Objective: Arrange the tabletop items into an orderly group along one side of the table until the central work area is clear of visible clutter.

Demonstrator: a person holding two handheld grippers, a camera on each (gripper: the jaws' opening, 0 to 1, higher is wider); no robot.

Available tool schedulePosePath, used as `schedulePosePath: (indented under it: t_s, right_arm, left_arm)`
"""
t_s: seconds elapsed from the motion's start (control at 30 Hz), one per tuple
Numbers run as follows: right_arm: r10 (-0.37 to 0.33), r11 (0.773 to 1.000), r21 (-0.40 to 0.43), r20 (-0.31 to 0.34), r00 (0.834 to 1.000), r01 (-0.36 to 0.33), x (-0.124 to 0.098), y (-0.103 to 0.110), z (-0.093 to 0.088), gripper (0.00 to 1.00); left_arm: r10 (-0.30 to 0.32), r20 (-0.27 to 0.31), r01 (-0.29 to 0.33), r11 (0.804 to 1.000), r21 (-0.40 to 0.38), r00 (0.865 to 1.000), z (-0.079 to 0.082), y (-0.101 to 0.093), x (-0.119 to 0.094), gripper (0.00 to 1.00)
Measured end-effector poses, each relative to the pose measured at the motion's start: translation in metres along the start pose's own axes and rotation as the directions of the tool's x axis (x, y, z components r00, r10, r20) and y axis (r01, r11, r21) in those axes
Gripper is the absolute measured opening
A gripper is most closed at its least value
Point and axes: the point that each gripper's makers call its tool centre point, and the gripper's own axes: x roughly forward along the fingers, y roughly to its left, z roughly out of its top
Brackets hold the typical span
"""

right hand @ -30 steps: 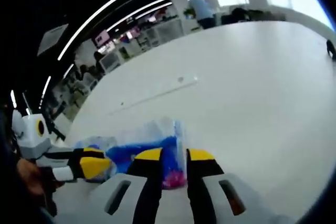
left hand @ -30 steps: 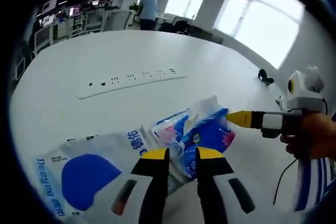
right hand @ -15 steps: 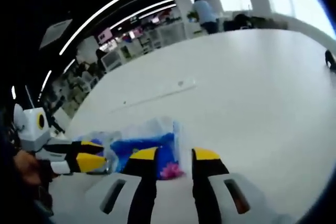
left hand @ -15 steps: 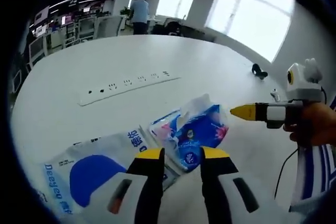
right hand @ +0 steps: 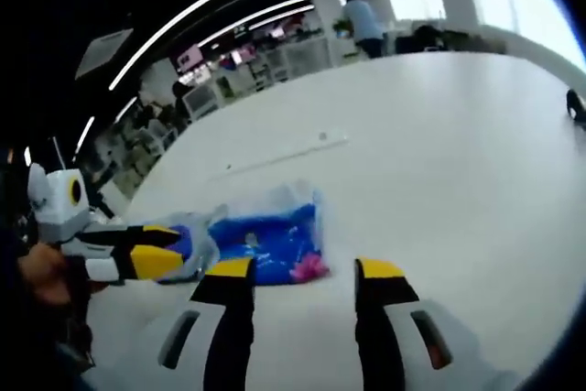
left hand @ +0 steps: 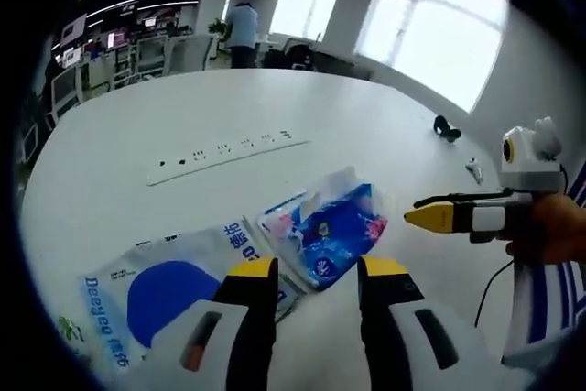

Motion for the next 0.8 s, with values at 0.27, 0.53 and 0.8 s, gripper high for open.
schedulePosePath:
  t_s: [0.27, 0.53, 0.8]
  right_arm:
    - [0.029, 1.000, 0.001, 0.037, 0.999, -0.030, -0.017, 0.006, -0.006, 0.52]
    - [0.040, 0.999, -0.017, 0.025, 0.999, -0.039, -0.034, 0.008, -0.026, 0.60]
    - [0.059, 0.997, -0.054, 0.014, 0.998, -0.058, -0.050, 0.016, -0.041, 0.67]
  left_arm:
    - [0.008, 0.030, -0.008, 1.000, 0.017, 1.000, 0.001, -0.001, -0.016, 0.39]
    - [0.011, 0.064, -0.013, 0.999, 0.033, 0.998, -0.001, -0.007, -0.037, 0.42]
    - [0.029, 0.070, -0.031, 0.999, 0.019, 0.997, -0.026, -0.005, -0.057, 0.47]
